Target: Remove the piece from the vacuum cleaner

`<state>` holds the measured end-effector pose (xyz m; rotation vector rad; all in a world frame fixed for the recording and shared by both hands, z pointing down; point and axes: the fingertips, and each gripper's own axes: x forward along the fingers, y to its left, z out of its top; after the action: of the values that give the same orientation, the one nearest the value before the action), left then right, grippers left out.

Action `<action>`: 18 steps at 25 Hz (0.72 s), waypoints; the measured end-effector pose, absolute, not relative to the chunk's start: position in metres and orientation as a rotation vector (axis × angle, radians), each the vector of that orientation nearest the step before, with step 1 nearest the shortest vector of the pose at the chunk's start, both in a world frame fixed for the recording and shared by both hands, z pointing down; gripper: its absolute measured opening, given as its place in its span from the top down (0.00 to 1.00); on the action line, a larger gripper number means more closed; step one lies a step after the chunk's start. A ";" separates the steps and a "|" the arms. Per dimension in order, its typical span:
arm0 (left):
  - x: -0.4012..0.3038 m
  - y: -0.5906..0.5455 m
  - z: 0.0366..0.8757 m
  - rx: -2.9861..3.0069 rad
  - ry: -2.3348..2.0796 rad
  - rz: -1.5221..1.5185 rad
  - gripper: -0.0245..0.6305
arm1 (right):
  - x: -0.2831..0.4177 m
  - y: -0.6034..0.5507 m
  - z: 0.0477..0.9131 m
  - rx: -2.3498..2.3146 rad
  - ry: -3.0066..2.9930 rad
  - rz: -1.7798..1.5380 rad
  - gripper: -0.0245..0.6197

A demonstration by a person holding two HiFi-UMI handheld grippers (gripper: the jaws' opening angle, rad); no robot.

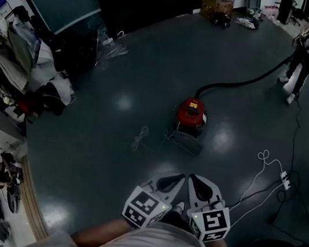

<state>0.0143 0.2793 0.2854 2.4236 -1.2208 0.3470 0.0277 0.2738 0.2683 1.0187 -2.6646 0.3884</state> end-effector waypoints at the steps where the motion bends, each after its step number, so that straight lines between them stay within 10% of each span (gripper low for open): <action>1: 0.018 0.278 0.287 2.426 -1.222 0.346 0.95 | 0.031 0.273 0.270 1.018 -2.665 0.388 0.94; 18: 0.039 0.267 0.300 2.408 -1.222 0.366 0.95 | 0.054 0.264 0.280 0.960 -2.697 0.480 0.94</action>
<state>0.0389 0.2666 0.2999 2.4080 -1.2219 0.3659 0.0540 0.2639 0.2805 0.9597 -2.6968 0.4798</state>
